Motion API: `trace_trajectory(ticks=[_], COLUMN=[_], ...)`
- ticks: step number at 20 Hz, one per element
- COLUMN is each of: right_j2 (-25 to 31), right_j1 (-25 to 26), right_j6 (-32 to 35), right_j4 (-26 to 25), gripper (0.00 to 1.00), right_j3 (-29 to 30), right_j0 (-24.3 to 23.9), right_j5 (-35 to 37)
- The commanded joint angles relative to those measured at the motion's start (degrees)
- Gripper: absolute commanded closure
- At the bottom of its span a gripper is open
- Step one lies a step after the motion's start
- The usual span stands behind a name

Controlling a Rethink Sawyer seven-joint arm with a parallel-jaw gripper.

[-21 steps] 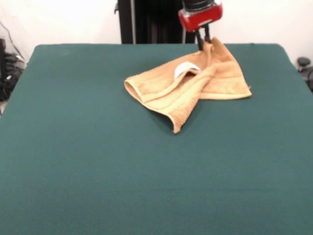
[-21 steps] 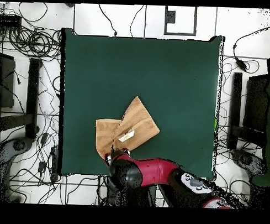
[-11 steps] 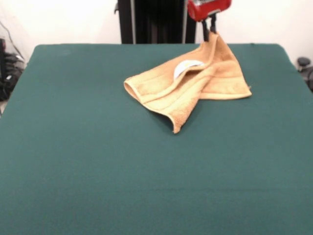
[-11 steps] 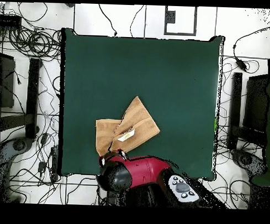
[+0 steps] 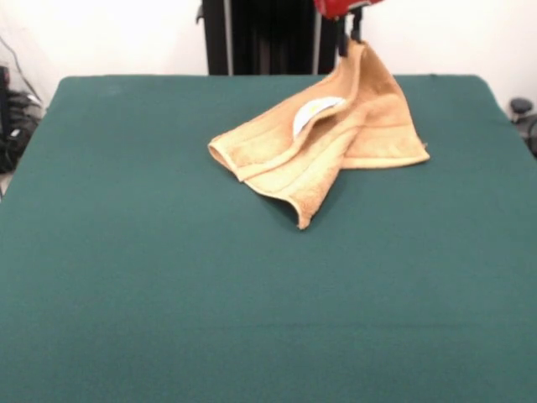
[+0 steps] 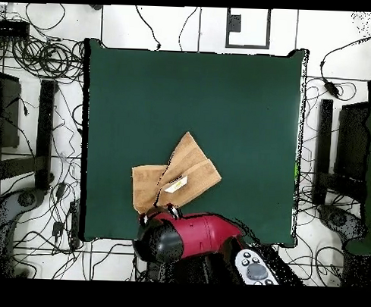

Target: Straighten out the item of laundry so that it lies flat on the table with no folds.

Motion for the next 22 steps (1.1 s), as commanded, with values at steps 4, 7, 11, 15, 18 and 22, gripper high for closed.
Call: trace_trajectory(ticks=[4,7,11,15,18,22], right_j2=[0.95,1.07,0.52,-1.55,-2.7,1.16], right_j1=[-2.73,-3.47,-4.26,-4.82,-5.22,-4.61], right_j6=[9.96,9.36,9.73,11.5,12.17,11.28], right_j4=[1.31,1.05,0.64,-0.06,-0.13,2.48], gripper=[1.0,1.0,1.0,1.0,1.0,1.0], right_j3=[5.21,5.94,6.78,8.41,9.46,11.59], right_j0=[-4.03,-5.23,-5.65,-5.17,-4.57,-8.81], right_j5=[-4.62,-4.08,-5.21,-9.07,-11.57,-9.1])
